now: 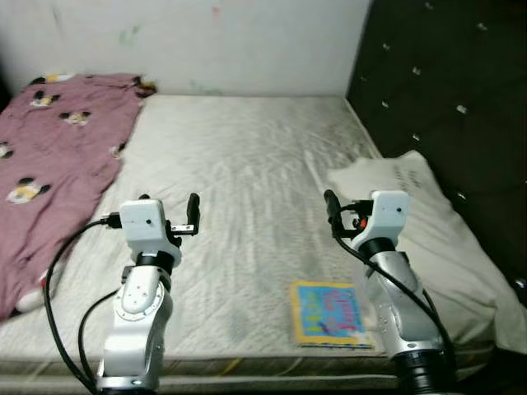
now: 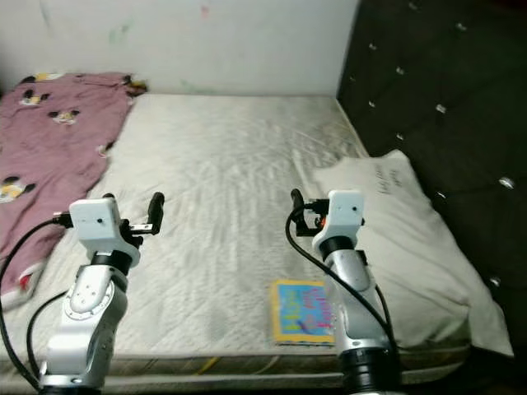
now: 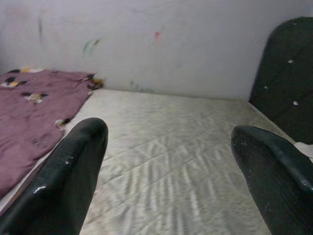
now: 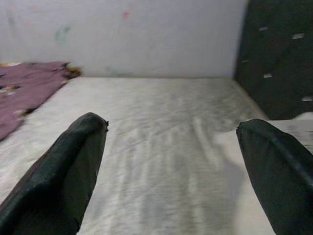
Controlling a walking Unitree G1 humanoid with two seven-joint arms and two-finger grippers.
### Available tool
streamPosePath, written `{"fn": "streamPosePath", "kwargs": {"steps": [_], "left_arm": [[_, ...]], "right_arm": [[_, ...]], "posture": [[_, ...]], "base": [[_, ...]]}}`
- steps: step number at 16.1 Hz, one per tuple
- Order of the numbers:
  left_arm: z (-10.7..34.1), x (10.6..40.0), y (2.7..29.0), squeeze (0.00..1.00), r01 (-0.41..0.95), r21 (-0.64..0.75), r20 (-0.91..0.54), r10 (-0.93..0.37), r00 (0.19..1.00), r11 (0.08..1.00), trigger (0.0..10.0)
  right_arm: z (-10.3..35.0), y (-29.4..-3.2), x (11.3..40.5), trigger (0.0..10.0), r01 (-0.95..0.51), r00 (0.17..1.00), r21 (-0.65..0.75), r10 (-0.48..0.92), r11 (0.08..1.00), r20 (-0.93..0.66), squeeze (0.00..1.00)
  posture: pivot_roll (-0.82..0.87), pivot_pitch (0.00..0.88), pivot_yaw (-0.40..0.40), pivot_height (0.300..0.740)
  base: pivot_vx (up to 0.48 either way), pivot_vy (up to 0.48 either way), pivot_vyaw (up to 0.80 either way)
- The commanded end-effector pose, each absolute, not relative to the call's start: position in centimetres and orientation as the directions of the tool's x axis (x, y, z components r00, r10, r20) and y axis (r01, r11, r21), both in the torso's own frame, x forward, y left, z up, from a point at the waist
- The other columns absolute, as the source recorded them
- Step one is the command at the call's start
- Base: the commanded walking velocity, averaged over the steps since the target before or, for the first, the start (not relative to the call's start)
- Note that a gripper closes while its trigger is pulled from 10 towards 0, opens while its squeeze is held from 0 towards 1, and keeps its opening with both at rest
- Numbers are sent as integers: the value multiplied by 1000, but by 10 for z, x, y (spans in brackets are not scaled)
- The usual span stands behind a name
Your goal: Clean up the room
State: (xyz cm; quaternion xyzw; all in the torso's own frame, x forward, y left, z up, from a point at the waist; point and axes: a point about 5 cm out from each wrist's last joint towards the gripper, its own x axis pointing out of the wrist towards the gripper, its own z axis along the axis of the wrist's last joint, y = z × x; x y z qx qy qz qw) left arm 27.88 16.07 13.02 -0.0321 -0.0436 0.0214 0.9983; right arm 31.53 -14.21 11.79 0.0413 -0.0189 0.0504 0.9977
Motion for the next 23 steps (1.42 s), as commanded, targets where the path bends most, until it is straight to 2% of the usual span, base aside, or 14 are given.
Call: {"fn": "streamPosePath", "kwargs": {"steps": [1, 4, 23], "left_arm": [[132, 279, 166, 0, -52, -55, 90, 57, 994, 997, 10000], [132, 280, 165, 0, -53, -60, 90, 58, 994, 997, 10000], [133, 284, 164, 0, -57, -72, 89, 64, 994, 996, 10000]], "right_arm": [[123, -136, 317, 10000, -119, 992, 79, 114, 990, 58, 0], [122, -136, 318, 10000, -121, 992, 79, 117, 990, 55, 0], [120, -134, 320, 10000, -136, 990, 57, 134, 989, 49, 0]], "posture": [[-37, 25, -6, 740], [-38, 25, -5, 740], [-40, 20, -7, 740]], "base": [[0, 480, 0], [0, 480, -673], [0, 480, 0]]}}
